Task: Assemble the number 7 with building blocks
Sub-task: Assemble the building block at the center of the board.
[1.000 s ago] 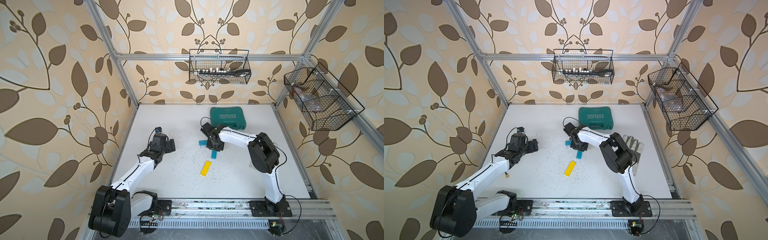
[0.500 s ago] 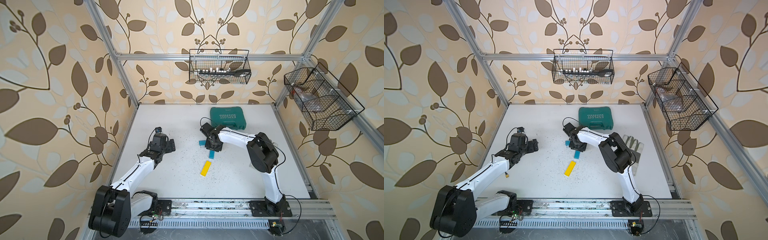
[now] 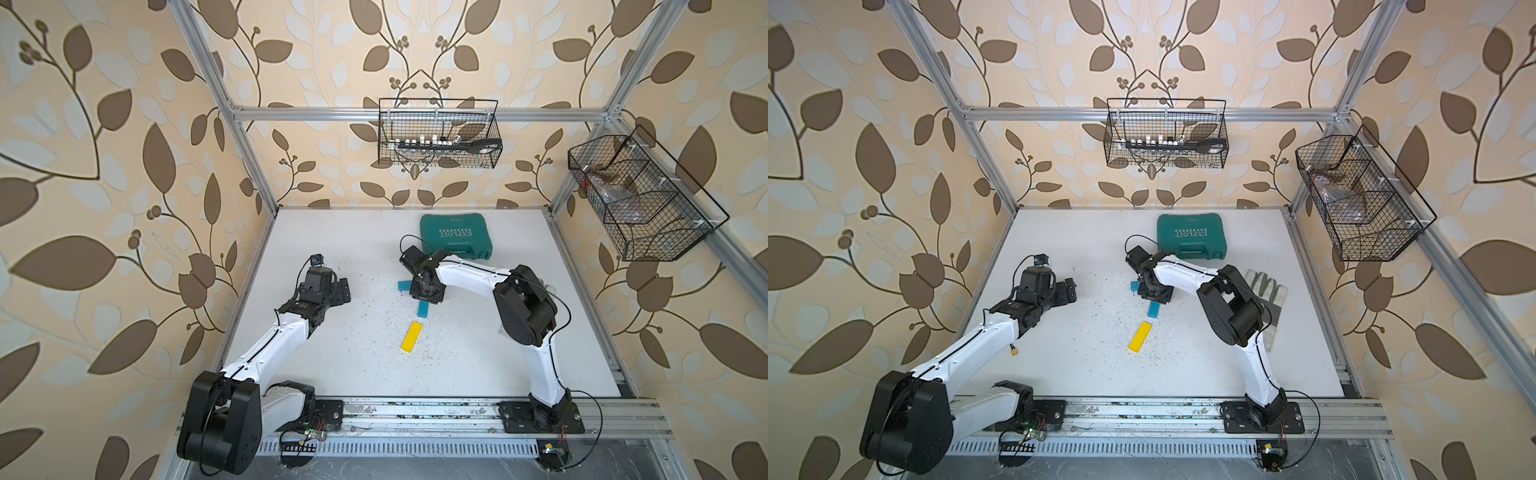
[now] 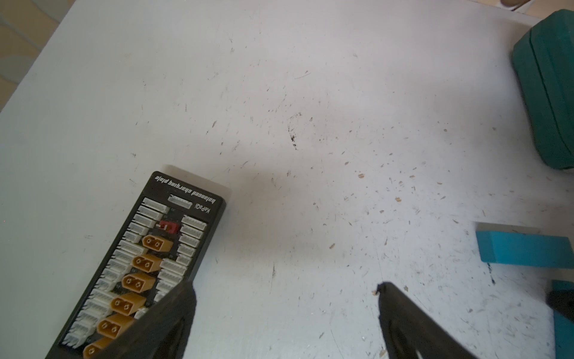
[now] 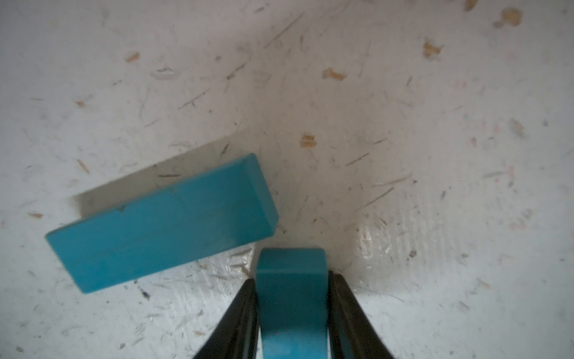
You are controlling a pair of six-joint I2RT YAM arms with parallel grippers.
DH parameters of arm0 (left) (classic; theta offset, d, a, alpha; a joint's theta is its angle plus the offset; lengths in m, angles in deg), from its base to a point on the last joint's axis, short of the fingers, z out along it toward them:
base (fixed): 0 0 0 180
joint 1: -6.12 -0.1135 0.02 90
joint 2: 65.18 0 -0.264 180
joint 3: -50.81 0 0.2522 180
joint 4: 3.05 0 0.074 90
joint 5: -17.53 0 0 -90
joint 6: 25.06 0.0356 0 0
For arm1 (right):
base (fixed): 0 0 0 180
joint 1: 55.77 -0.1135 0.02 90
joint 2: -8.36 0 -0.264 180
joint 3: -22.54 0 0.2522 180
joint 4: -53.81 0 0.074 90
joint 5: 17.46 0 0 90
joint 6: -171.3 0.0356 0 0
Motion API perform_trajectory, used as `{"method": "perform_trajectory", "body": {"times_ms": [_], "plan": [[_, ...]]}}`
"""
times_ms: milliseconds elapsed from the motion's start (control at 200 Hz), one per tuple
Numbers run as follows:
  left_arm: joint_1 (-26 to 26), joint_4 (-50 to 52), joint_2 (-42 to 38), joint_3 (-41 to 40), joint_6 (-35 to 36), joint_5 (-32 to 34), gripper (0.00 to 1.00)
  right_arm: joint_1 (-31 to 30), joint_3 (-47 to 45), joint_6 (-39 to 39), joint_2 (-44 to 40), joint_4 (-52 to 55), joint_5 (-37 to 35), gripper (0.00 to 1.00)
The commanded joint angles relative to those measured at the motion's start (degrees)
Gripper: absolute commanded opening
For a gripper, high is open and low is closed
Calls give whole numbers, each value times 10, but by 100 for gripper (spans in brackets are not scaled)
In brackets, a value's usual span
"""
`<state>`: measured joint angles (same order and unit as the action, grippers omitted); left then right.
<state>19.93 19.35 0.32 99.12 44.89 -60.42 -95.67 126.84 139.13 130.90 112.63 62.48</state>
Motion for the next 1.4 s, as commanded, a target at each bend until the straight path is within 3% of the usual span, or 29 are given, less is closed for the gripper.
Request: {"method": "perform_trajectory", "body": {"times_ms": [0,290,775,1395], "plan": [[-5,-2,-10,4,-8,7,94,6,-25,1,11,6,-7,41],[-6,-2,-10,5,-8,7,94,12,-49,8,-3,-22,-8,46],[-6,-2,-11,4,-8,6,94,-18,-48,3,-14,6,-32,32],[-6,-3,-11,3,-8,4,94,12,10,-16,12,23,-41,32]]}}
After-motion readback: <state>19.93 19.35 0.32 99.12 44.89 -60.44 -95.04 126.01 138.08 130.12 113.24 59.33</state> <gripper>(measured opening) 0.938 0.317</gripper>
